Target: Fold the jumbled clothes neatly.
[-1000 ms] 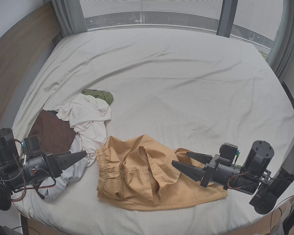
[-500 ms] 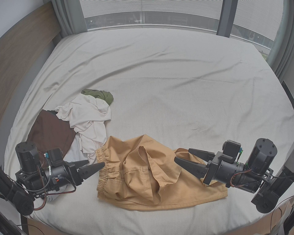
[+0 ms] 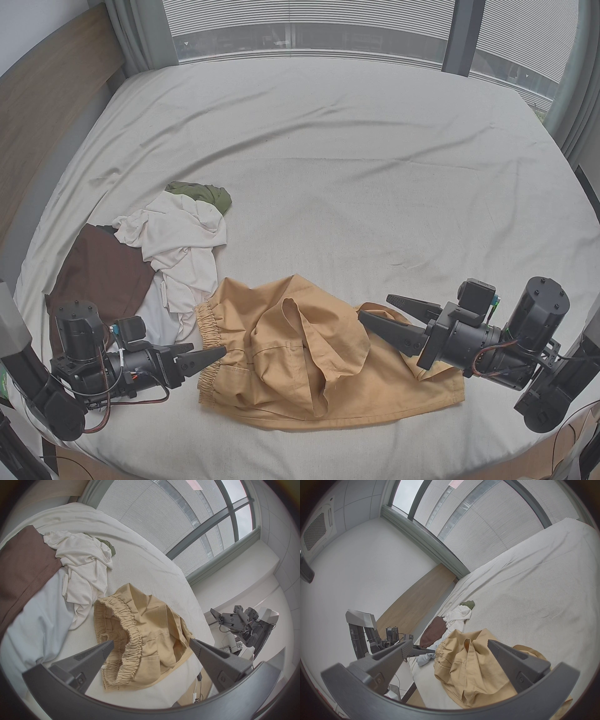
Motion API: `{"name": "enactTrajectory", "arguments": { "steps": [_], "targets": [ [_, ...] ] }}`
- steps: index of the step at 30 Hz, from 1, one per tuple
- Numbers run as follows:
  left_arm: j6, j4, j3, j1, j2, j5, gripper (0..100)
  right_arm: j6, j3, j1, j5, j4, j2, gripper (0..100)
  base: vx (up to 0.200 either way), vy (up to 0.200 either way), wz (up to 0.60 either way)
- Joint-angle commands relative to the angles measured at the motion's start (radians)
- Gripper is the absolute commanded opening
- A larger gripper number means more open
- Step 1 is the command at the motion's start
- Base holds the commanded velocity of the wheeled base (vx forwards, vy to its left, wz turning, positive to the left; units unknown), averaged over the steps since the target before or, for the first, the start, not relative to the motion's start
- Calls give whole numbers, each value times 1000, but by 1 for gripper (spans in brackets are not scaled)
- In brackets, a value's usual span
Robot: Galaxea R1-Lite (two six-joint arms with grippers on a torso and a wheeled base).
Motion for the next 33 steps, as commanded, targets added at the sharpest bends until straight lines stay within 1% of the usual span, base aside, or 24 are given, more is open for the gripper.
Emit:
{"name": "enactTrajectory", "arguments": {
  "steps": [1, 3, 4, 6, 7, 12, 13, 15, 24, 30, 31, 33],
  "targets": [
    [-3, -72, -2, -9, 91, 0, 100, 0, 1, 5, 0, 0, -3, 100, 0, 0, 0],
    [-5, -118, -4, -10, 123, 1, 100, 0, 2, 5, 0, 0, -3, 100, 0, 0, 0],
    [-15, -173, -2, -13, 159, 1, 100, 0, 2, 7, 0, 0, -3, 100, 0, 0, 0],
    [-37, -241, 1, -21, 203, 3, 100, 2, 4, 10, 0, 0, -3, 100, 0, 0, 0],
    [-43, -248, -2, -23, 214, 3, 100, 0, 4, 10, 0, 0, -3, 100, 0, 0, 0],
    [-95, -247, -25, -29, 218, 1, 100, 2, 4, 8, 2, 0, -3, 100, 0, 0, 0],
    [-120, -247, -36, -30, 217, 3, 100, 2, 4, 8, 2, 0, -3, 100, 0, 0, 0],
    [-144, -247, -48, -46, 218, 3, 100, 2, 4, 7, 2, 0, -3, 100, 0, 0, 0],
    [-149, -247, -53, -87, 229, 3, 100, 2, 4, 7, 0, 0, -1, 100, 0, 0, 0],
    [-147, -247, -55, -87, 238, 4, 100, 2, 4, 7, 0, 0, -1, 100, 0, 0, 0],
    [-146, -247, -56, -85, 243, 4, 0, 2, 4, 8, 0, 0, -1, 100, 0, 0, 0],
    [-146, -247, -53, -85, 246, 3, 0, 2, 4, 8, 0, 0, 1, 100, 0, 0, 0]
  ]
}}
